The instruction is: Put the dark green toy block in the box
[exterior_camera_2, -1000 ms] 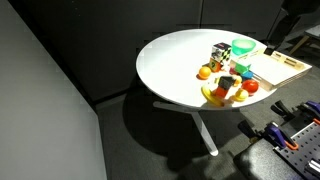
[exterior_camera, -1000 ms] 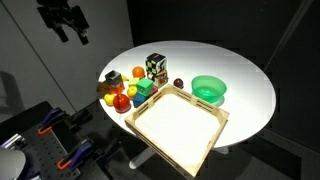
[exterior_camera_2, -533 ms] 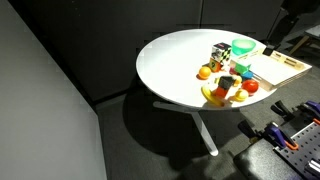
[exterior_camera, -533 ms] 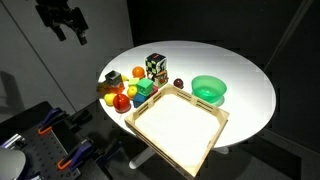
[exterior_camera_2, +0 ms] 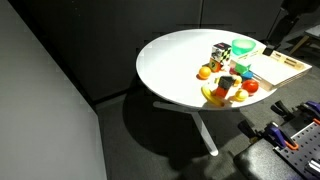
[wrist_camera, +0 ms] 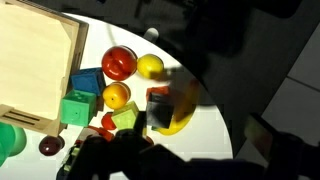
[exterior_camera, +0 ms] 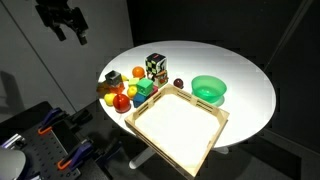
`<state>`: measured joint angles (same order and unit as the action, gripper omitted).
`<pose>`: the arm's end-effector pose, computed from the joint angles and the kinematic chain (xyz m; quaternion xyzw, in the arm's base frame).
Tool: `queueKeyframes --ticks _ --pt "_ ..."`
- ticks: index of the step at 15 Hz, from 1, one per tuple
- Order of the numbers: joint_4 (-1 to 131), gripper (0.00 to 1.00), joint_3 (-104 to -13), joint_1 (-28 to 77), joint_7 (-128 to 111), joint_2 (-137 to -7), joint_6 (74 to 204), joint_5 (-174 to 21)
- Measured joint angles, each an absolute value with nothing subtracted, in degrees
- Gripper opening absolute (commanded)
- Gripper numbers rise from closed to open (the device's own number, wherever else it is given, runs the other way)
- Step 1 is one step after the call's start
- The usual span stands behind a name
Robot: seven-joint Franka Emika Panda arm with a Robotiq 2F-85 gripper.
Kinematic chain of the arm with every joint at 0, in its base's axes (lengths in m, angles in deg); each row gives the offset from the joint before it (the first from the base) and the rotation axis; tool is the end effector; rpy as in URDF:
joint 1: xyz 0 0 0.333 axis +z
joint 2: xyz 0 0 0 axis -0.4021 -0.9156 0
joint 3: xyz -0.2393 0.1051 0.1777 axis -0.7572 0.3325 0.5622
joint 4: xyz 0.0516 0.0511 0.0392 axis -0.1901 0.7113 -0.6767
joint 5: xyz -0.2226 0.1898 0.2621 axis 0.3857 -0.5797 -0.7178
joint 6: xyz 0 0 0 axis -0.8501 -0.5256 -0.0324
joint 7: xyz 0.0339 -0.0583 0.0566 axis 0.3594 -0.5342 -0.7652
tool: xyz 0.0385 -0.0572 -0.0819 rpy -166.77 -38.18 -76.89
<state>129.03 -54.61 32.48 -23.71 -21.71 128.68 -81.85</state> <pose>0.3477 0.0573 0.4023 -0.9875 -0.1549 -0.0206 0.0188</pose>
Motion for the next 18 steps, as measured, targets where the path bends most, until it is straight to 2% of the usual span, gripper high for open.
queueKeyframes --ticks 18 --pt "129.0 1.00 -54.7 31.6 -23.7 -24.6 128.8 -81.7"
